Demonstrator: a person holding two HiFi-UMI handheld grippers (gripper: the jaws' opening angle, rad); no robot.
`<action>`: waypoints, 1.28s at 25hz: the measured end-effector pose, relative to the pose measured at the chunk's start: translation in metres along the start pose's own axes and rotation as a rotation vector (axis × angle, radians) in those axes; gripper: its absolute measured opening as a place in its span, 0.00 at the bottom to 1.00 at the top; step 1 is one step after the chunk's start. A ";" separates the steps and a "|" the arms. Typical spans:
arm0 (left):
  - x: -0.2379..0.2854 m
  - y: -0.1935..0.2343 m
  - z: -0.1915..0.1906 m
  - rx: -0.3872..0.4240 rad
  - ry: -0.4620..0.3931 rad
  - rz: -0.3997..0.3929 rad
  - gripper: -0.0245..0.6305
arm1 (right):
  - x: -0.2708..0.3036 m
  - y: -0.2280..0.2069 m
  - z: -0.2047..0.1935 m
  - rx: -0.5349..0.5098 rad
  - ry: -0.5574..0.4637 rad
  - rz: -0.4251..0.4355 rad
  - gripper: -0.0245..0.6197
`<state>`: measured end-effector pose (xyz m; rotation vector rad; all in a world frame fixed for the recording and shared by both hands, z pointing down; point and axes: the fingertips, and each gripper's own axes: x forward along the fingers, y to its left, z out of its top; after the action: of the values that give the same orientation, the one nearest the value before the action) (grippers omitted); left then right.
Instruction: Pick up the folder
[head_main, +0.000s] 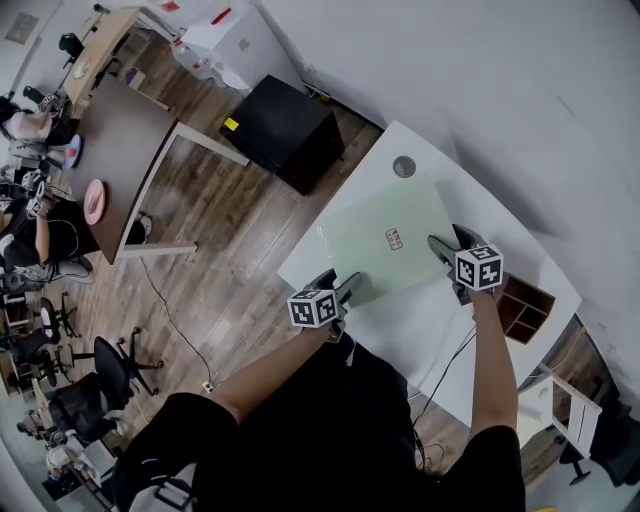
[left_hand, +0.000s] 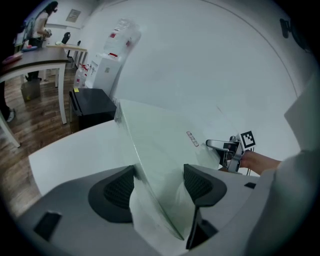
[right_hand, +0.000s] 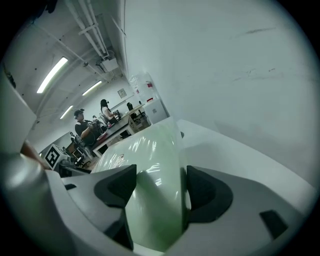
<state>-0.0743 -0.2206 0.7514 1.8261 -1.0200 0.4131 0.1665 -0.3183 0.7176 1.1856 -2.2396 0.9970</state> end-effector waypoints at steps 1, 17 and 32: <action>-0.007 0.000 0.001 0.009 -0.010 -0.001 0.51 | -0.005 0.005 -0.003 0.017 -0.008 -0.006 0.53; -0.084 -0.040 0.034 0.233 -0.114 -0.103 0.51 | -0.121 0.086 -0.031 0.145 -0.286 -0.200 0.53; -0.166 -0.064 -0.006 0.351 -0.132 -0.268 0.51 | -0.215 0.196 -0.112 0.239 -0.454 -0.400 0.53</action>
<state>-0.1208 -0.1272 0.6074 2.2972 -0.8086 0.3254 0.1243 -0.0444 0.5754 2.0432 -2.0950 0.9149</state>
